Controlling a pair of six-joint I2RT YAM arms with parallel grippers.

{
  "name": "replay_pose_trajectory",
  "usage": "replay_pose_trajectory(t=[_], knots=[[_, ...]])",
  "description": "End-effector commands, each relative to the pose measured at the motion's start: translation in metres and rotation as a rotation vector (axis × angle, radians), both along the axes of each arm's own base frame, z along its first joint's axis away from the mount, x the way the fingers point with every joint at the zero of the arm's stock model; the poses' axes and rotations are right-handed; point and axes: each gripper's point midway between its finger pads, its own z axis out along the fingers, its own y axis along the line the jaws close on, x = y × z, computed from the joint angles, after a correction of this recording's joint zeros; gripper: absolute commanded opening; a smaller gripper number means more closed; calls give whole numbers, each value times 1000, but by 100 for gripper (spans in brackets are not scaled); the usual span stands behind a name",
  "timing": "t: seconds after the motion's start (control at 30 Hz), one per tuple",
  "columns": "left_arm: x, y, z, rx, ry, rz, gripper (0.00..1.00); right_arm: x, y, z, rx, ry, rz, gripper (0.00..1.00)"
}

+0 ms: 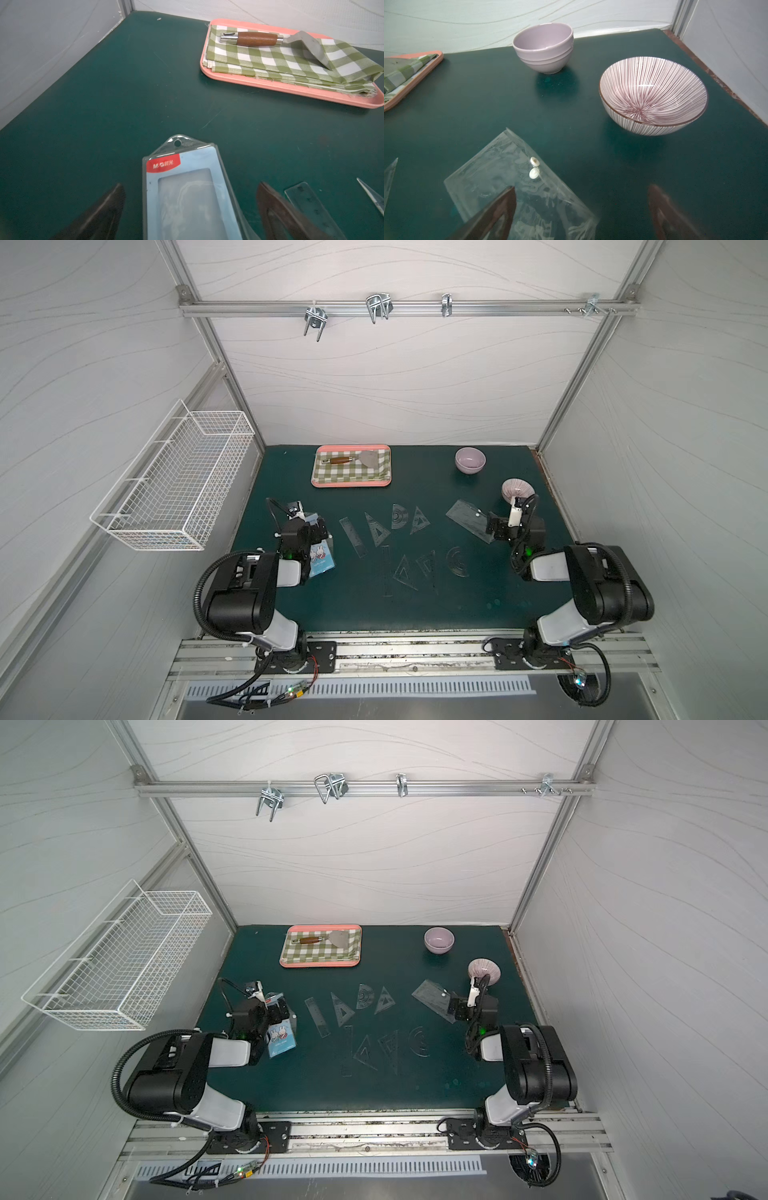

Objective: Open the ruler set and take out the ruler
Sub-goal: Reset both arms

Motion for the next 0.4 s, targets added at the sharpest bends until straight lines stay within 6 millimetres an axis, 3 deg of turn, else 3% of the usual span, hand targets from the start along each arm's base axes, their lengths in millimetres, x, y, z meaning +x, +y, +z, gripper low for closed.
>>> replay_pose_trajectory(t=[0.0, 0.37], knots=[[22, -8, 23, 20, -57, -59, 100, 9, -4, 11, -27, -46, -26, 99], [21, -8, 21, 18, -47, -57, 100, 9, 3, 14, -25, -55, 22, 99]])
